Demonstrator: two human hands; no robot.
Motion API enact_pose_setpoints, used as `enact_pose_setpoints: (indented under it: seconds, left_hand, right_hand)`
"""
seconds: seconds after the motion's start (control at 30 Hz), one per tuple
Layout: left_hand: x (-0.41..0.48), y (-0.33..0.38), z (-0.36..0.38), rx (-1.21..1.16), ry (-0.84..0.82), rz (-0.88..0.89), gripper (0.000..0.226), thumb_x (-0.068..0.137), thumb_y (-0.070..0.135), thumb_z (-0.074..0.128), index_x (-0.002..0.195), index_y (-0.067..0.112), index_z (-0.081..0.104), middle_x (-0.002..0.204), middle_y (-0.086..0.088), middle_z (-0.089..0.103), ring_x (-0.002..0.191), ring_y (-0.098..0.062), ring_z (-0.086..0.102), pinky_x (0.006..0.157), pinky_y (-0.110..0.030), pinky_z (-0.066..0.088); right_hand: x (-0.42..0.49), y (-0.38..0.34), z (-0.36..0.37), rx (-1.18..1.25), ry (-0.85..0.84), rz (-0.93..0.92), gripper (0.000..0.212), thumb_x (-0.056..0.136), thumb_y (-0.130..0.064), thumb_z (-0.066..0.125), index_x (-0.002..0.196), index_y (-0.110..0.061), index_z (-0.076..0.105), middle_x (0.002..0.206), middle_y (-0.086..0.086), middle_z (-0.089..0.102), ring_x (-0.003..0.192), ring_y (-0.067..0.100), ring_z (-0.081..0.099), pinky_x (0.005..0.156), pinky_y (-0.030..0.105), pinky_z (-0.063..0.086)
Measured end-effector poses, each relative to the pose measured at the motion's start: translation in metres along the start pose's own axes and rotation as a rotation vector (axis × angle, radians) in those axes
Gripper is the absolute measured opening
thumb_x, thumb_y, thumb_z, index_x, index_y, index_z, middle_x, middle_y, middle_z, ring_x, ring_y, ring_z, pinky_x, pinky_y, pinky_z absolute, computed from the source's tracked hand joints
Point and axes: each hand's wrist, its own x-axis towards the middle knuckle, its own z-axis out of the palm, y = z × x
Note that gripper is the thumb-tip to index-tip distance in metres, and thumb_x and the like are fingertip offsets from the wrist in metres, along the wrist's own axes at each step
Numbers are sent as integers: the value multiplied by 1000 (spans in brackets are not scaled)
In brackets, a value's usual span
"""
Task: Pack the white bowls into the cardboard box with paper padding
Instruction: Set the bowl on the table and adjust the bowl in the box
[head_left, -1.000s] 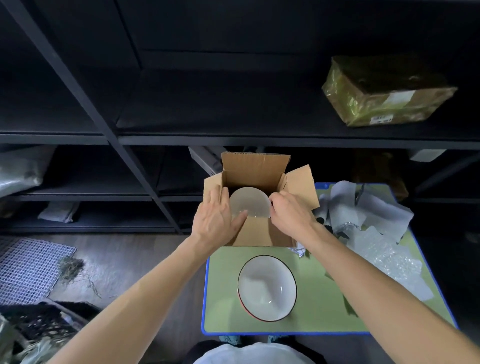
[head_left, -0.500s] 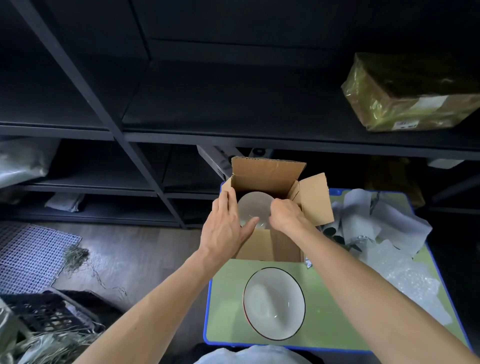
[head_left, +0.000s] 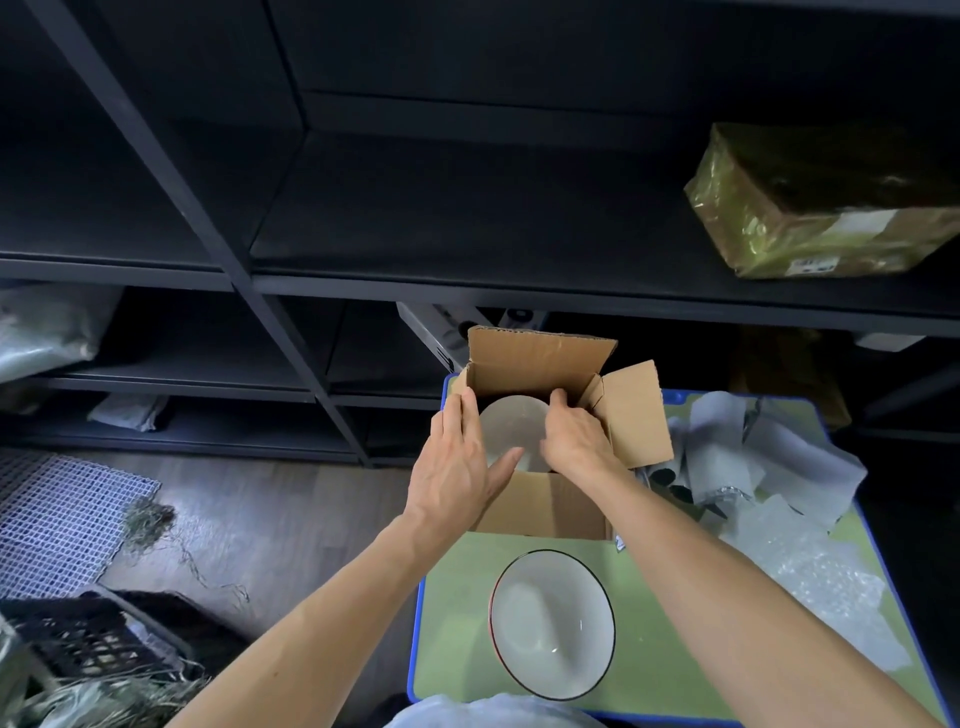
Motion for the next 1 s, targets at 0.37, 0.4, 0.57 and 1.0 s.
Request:
enact_pose_setpoints:
  seconds: [0.37,0.4,0.57,1.0]
  left_hand:
    - [0,-5,-12,-153,-36,-18,75,97,59,37,147,4,30,138,-11,41,114,-26,44,95,-34,46]
    - [0,-6,-15,-151,-17,-17,68,98,58,36,143,6,36,133,-10,45,110,-26,45,92,-34,46]
    - [0,-2,-40,-237,58,-8,45,99,51,38,122,16,55,109,-1,55,95,-20,45,85,-33,44]
    - [-57,20,-90,-653,-207,-90,16,98,28,44,111,21,48,73,-4,64,67,-25,66,61,-46,54]
  right_hand:
    - [-28,6,-30,38,250,-82,21,88,-4,56,103,-8,42,100,17,67,90,34,64,50,31,28]
    - [-33,8,-34,58,279,-90,20,86,-3,55,100,-8,41,95,16,66,86,33,62,50,32,26]
    - [-56,18,-58,136,362,-107,22,79,0,52,98,-10,48,79,8,59,70,28,49,45,32,32]
    - [-160,55,-56,284,267,-106,15,94,-11,42,108,-15,46,79,5,54,79,32,48,60,38,29]
